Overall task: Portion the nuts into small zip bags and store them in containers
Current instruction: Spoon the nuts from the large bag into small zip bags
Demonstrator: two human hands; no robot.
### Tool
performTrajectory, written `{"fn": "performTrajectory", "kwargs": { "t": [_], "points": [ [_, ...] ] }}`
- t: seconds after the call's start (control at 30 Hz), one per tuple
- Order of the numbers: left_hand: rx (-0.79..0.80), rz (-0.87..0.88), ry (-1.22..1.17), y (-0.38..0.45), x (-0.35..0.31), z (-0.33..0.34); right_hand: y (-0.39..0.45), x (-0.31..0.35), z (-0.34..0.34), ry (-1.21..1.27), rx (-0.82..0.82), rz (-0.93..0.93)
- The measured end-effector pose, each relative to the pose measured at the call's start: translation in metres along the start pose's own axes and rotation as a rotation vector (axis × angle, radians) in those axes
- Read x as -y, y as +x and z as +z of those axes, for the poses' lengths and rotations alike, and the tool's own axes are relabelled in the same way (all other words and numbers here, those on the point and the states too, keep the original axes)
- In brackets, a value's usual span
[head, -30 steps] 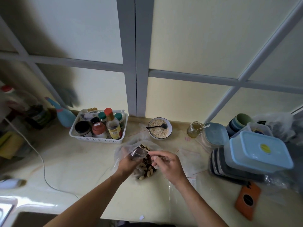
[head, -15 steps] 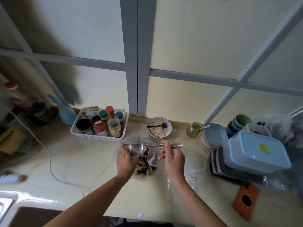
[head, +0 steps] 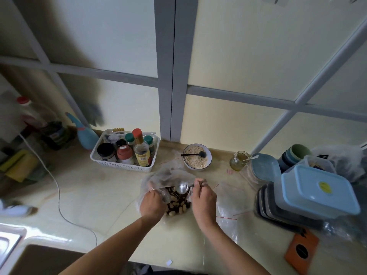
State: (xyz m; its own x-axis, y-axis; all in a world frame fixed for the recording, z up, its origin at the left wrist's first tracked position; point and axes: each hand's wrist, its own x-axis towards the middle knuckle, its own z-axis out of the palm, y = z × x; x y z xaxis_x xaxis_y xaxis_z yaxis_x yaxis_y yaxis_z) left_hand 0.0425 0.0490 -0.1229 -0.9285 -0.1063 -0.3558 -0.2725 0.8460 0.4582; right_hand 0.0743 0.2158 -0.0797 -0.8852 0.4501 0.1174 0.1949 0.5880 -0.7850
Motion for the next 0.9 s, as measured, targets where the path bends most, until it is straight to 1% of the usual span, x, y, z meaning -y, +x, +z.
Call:
{"fn": "performTrajectory", "kwargs": {
  "t": [0.17,0.3,0.37,0.43,0.5,0.57,0.6,0.67,0.73,0.83,0.9],
  "points": [
    [0.030,0.021,0.060,-0.001,-0.004,-0.004,-0.003,-0.006,0.009,-0.209,0.093,-0.276],
    [0.015,0.017,0.074,0.006,0.001,-0.005,-0.008,-0.001,0.012,-0.380,0.133,-0.488],
    [0.034,0.019,0.112,0.008,0.001,-0.009,-0.008,0.001,0.017,-0.415,0.147,-0.515],
    [0.073,0.025,0.129,0.008,-0.002,-0.012,-0.005,0.003,0.024,-0.419,0.144,-0.475],
    [0.107,0.018,0.144,0.007,-0.004,-0.015,-0.002,0.003,0.030,-0.377,0.155,-0.373],
    [0.126,0.027,0.158,0.006,-0.005,-0.016,0.001,0.005,0.032,-0.292,0.194,-0.181],
    [0.135,0.040,0.174,0.005,-0.006,-0.017,0.003,0.006,0.033,-0.223,0.223,-0.057],
    [0.166,0.063,0.205,0.003,-0.007,-0.017,0.006,0.008,0.032,0.004,0.277,0.246],
    [0.205,0.088,0.230,0.001,-0.008,-0.015,0.008,0.006,0.032,0.253,0.258,0.490],
    [0.272,0.083,0.236,-0.001,-0.008,-0.014,0.006,-0.005,0.034,0.487,0.227,0.673],
    [0.269,0.055,0.226,-0.005,-0.008,-0.016,0.004,-0.008,0.032,0.561,0.203,0.724]
  ]
}}
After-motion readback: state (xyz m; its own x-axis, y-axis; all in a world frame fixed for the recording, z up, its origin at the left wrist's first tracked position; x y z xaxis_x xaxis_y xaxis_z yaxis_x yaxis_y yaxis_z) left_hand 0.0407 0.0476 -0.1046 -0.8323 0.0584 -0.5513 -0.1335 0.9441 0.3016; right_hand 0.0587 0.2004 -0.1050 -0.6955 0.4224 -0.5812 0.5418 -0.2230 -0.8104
